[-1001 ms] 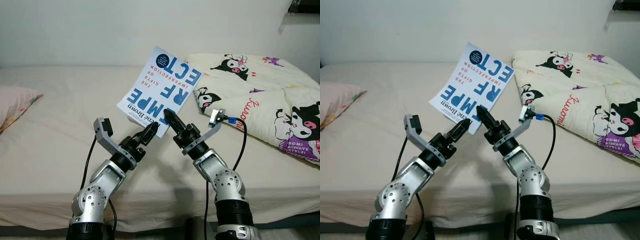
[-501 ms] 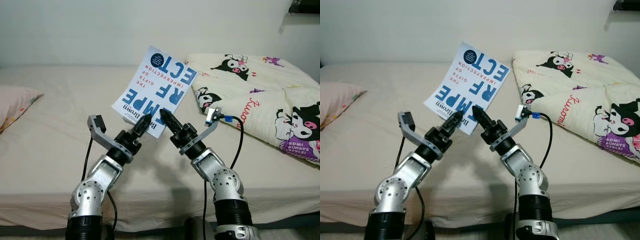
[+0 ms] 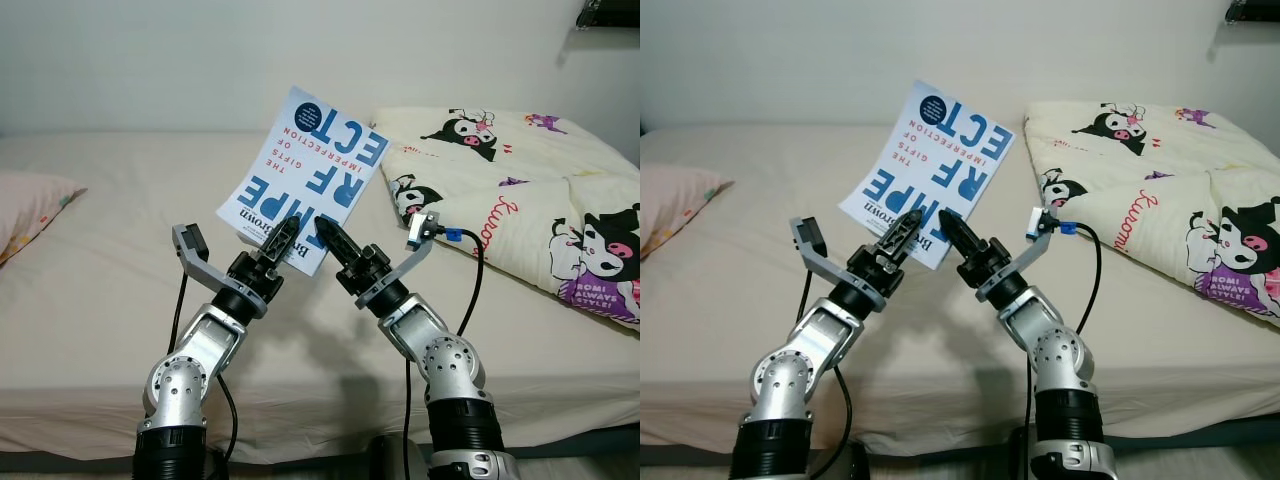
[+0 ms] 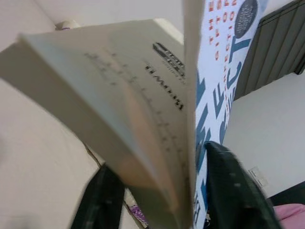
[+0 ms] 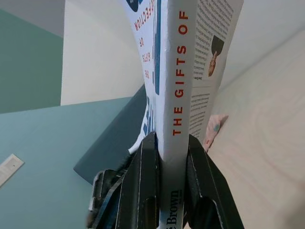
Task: Clean up the room
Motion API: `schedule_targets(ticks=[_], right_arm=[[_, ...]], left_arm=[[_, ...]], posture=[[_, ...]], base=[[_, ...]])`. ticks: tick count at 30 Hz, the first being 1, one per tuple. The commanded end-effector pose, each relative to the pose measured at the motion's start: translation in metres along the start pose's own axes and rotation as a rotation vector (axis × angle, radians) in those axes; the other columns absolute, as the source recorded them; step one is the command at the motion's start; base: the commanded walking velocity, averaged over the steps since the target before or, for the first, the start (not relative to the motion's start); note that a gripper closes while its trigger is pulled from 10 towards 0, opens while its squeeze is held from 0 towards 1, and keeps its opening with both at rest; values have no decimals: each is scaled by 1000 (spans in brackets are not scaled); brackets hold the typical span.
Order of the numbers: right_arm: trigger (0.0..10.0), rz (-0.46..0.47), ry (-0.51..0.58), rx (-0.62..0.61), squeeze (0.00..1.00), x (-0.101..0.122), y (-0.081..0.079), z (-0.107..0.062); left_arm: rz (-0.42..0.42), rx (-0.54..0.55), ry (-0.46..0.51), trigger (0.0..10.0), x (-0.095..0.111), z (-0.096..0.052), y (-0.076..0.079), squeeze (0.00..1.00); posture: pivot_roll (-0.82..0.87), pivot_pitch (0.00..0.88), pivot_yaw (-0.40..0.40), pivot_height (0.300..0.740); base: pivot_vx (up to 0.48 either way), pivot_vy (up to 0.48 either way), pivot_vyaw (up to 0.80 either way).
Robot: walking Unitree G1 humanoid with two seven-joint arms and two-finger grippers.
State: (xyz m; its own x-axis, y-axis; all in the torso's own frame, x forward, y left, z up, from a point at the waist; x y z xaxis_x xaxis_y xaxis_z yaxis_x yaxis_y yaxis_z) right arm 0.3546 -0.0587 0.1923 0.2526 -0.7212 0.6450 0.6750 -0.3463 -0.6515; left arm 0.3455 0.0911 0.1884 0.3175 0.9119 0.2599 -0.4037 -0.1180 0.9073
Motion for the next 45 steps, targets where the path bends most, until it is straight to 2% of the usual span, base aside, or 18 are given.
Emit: schedule_targets(ticks=[1,9,22,29,30,31,32,34,35,36,40,43,45], right_arm=[[0,44,18,44,0,-7,-13,8],[0,42,19,45,0,-7,-13,9],[0,34,17,44,0,-7,-13,10],[0,33,20,49,0,-5,-15,12],[0,33,22,52,0,-5,-16,13],[0,33,22,52,0,-5,-16,13],[0,33,24,55,0,-4,-16,13],[0,32,26,58,0,-3,-17,14],[0,32,29,61,0,-3,-18,14],[0,32,31,65,0,-2,-19,15],[0,33,40,72,0,1,-21,15],[0,34,49,84,0,4,-24,17],[0,35,50,85,0,5,-25,17]], left_arm=[[-80,-8,1,0,-13,-1,-2,0],[-79,4,-19,0,-18,-1,-4,0],[-59,3,7,0,-12,1,-4,0],[-27,32,-21,0,-15,-1,-7,0],[-17,58,-27,4431,-16,-3,-11,0],[-17,58,-27,4431,-16,-3,-11,0],[-15,81,-23,10000,-15,-4,-15,0],[-22,99,-15,10000,-13,-6,-19,0],[-37,104,-3,10000,-11,-7,-21,400],[-66,100,17,10000,-7,-8,-22,1000],[-114,117,53,10000,0,-11,-27,1000],[-199,142,85,10000,4,-16,-37,1000],[-208,142,87,10000,4,-17,-37,1000]], posture=[[-4,29,-51,560],[-4,26,-50,560],[0,14,-51,560],[3,15,-50,560],[2,16,-49,560],[2,16,-49,560],[1,16,-49,560],[1,16,-49,560],[0,17,-48,560],[1,19,-48,560],[0,19,-47,560],[-4,24,-49,560],[-4,24,-49,560]], base=[[0,0,0],[0,0,0],[0,0,0],[0,0,0],[0,0,0],[0,0,0],[0,0,0],[0,0,0],[0,0,0],[0,0,0],[0,0,0],[0,0,0],[0,0,0]])
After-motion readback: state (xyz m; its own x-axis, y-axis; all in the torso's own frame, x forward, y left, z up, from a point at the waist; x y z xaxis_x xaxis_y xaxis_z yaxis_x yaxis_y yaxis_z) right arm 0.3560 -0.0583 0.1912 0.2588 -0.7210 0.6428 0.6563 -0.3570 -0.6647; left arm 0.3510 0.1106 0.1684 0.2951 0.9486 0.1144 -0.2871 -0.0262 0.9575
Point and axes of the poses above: a point about 5 cm out from each wrist's last joint towards the gripper, its own z axis pointing out of the wrist towards the gripper, its own x axis along the axis of the wrist's last joint, y = z × x, the point moved 4 cm from there along z, pointing out of the wrist towards the gripper, and after that the axes turned 10 degrees about -z, right-handed, at the moved point
